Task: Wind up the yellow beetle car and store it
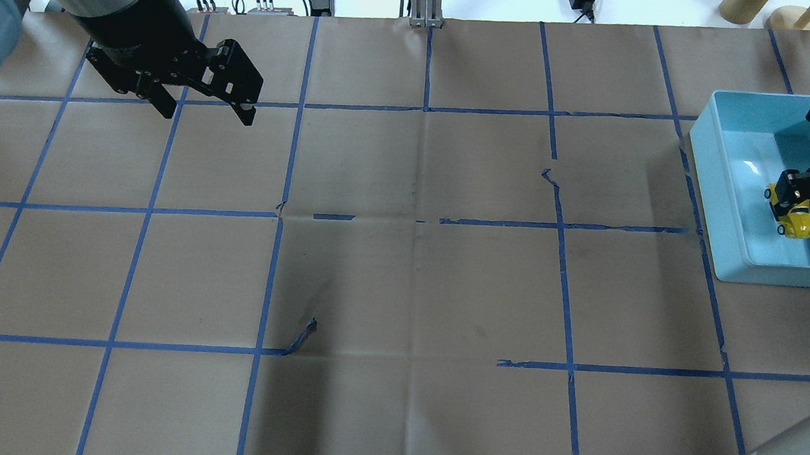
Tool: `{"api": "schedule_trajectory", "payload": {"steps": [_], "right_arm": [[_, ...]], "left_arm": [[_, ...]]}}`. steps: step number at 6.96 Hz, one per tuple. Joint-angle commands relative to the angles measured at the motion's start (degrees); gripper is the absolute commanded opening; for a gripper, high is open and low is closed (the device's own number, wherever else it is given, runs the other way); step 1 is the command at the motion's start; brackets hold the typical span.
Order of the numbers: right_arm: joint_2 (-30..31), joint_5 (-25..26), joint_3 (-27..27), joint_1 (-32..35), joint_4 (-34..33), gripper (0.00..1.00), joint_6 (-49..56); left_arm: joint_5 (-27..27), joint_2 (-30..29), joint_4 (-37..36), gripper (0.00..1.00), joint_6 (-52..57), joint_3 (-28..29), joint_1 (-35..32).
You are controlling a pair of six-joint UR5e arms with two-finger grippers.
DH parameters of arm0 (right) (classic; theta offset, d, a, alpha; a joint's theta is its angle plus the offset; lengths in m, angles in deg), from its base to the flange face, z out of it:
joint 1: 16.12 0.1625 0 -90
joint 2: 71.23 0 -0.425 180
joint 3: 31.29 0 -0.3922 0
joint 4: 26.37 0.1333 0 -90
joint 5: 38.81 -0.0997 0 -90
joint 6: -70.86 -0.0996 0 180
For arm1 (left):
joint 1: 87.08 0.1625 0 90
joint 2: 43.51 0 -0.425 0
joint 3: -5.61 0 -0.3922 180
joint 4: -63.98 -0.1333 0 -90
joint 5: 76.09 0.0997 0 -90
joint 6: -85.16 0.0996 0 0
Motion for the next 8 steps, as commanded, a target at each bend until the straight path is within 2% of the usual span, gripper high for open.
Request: {"api": "schedule_trajectory", "payload": {"steps": [1,2,4,5,6,8], "right_arm": [[4.2,0.2,0.22,0.1,1.55,1.0,-0.3],[6.67,0.12,-0.47,0.19,6.26,1.0,-0.99],[9.05,0.03,-1.62,2.55,8.23,1.0,-4.07],[12.46,0.2,-2.06,4.39,11.37,1.0,-6.95],[17.02,-0.06,-2.93,7.63,17.23,1.0,-14.11],[21.36,-0.15,-7.48,18.42,26.73,1.0,-28.17]], "left_arm": [[-0.04,-0.26,0.0,0.99,-0.09,0.09,0.0],[-0.04,-0.35,-0.09,0.99,-0.09,0.17,0.0],[-0.12,-0.43,-0.09,0.99,-0.09,0.35,0.0],[-0.04,-0.44,-0.09,0.99,-0.09,0.35,0.0],[-0.12,-0.52,-0.18,0.99,-0.09,0.52,0.09],[-0.13,-0.35,-0.18,0.99,-0.09,0.53,0.18]]}}
